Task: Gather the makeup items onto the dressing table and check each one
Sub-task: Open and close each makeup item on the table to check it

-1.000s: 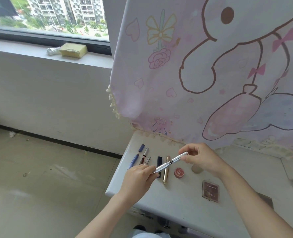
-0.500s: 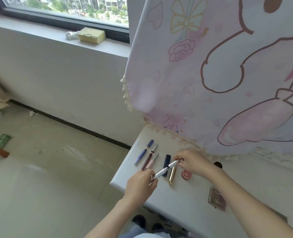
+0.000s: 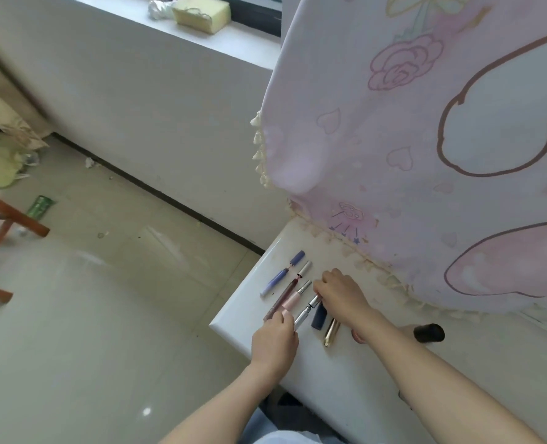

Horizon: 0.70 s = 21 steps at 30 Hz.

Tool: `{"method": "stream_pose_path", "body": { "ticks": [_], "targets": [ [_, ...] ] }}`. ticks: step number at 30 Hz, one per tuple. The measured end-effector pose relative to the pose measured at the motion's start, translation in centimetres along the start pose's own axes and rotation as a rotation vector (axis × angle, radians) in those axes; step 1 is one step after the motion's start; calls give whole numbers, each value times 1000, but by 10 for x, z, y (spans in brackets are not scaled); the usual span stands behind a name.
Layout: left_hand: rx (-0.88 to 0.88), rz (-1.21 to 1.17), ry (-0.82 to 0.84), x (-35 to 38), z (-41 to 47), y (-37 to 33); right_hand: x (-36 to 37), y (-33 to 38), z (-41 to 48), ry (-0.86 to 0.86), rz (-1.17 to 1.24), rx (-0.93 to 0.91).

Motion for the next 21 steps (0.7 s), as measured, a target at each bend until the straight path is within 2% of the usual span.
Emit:
{"method": "stream_pose_path", "body": {
  "ticks": [7, 13, 16, 19, 21],
  "targets": [
    [-19, -10, 66, 18, 4, -5, 10, -6, 14, 13, 6, -19],
    [-36, -60, 36, 17, 7, -5, 13, -35, 8, 1, 162, 207],
    [-17, -54, 11, 13, 8, -7, 13, -43, 4, -20, 228, 264],
    [22, -40, -29, 9, 7, -12, 14, -42, 0, 21, 260, 235],
    [54, -21, -41, 6, 7, -15, 17, -38, -2, 88, 182, 156]
  ]
}}
Point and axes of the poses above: each hand's wrist, its own z-axis towards the middle knuckle, its own x-axis out of the palm, y = z × x, the point moved 7 cm from there along z, towards the middle knuckle, and after that the axes turned 4 degrees about x, right-handed, at the moved point
